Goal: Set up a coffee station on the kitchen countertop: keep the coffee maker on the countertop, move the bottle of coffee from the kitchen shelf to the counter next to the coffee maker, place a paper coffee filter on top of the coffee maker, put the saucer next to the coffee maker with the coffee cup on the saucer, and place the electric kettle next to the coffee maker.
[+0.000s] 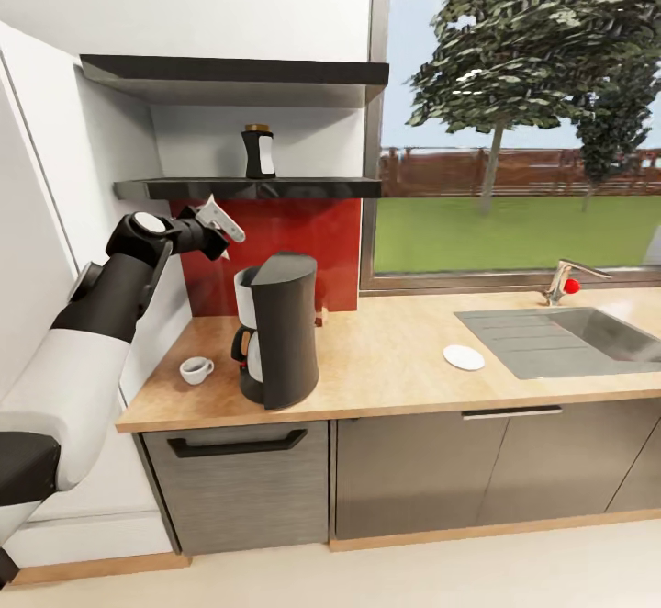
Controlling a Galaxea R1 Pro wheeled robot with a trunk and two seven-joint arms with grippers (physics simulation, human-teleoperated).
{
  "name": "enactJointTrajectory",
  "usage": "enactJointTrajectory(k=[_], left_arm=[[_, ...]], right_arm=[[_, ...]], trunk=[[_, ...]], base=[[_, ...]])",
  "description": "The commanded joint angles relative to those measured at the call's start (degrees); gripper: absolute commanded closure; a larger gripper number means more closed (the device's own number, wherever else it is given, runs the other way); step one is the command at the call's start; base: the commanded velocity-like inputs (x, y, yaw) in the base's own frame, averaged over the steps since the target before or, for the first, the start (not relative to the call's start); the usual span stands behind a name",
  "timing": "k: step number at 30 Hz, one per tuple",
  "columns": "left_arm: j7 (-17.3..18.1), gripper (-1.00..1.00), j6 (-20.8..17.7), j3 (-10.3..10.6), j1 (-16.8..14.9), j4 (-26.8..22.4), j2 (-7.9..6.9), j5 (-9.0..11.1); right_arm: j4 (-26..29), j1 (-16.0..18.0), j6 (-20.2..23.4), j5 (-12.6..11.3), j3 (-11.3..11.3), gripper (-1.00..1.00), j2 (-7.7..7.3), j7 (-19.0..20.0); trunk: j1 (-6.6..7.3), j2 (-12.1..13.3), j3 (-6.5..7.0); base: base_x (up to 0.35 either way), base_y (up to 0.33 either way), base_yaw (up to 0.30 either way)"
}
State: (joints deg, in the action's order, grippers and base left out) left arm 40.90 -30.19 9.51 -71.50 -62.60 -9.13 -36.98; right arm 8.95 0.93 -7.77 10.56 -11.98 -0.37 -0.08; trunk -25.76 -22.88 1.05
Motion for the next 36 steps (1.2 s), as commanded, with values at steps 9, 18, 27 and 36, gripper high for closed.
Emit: enactJointTrajectory(k=[9, 18, 27, 36], left_arm=[[4.3, 1.00, 0.0, 0.1, 0.1, -0.5, -0.09, -0.9], [6.0, 1.00, 0.1, 0.2, 0.1, -0.4, -1.19, -1.4], [6.1, 1.00, 0.0, 0.2, 0.6, -0.3, -3.77, -1.5], [6.2, 1.00, 0.0, 0.2, 0.6, -0.3, -4.37, -1.4]], right_arm=[[-0.1, 0.0, -0.2, 0.5, -0.5, -1.00, 0.00, 0.0], [-0.1, 0.0, -0.2, 0.7, -0.4, -1.00, -0.05, -0.1], [0.1, 0.0, -0.2, 0.7, -0.5, -1.00, -0.15, -0.1], [0.1, 0.0, -0.2, 0.6, -0.5, -1.00, -0.07, -0.1]], trunk=[[-0.02, 0.0, 0.09], [-0.02, 0.0, 0.19], [-0.02, 0.0, 0.19], [-0.02, 0.0, 0.19]], base=[[0.000, 0.000, -0.073], [0.000, 0.000, -0.077], [0.001, 0.000, -0.001], [0.208, 0.000, 0.000]])
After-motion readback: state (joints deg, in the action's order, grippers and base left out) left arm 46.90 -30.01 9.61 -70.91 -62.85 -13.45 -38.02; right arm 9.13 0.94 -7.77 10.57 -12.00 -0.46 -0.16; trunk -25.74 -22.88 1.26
